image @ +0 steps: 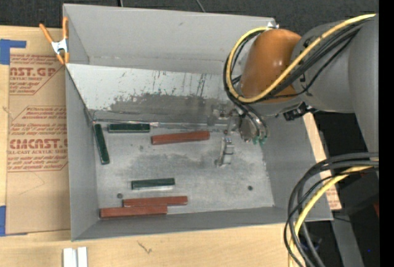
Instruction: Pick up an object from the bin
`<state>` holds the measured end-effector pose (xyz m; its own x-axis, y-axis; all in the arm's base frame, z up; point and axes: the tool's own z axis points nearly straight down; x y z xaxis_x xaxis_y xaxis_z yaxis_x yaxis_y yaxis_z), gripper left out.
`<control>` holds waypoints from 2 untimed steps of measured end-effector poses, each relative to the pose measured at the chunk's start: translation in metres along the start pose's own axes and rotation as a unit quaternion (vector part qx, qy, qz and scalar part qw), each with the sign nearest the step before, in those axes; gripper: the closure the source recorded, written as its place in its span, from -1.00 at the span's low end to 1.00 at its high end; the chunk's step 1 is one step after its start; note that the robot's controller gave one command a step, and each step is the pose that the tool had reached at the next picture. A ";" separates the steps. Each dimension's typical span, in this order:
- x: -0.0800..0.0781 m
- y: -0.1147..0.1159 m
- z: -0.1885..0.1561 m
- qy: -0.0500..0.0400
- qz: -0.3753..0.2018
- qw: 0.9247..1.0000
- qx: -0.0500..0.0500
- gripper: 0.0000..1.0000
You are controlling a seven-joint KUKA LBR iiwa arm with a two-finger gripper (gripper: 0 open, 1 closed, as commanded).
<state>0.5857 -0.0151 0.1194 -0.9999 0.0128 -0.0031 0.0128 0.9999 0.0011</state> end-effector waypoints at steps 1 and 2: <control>-0.004 0.036 0.038 0.001 0.010 1.000 0.000 -1.00; -0.006 0.036 0.049 0.000 -0.018 1.000 0.000 1.00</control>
Offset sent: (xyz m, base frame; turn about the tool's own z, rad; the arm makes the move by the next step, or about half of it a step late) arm 0.0060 0.0350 -0.0494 -0.0355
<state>0.5924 0.0205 0.0705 -0.9997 -0.0233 -0.0030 -0.0233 0.9997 0.0001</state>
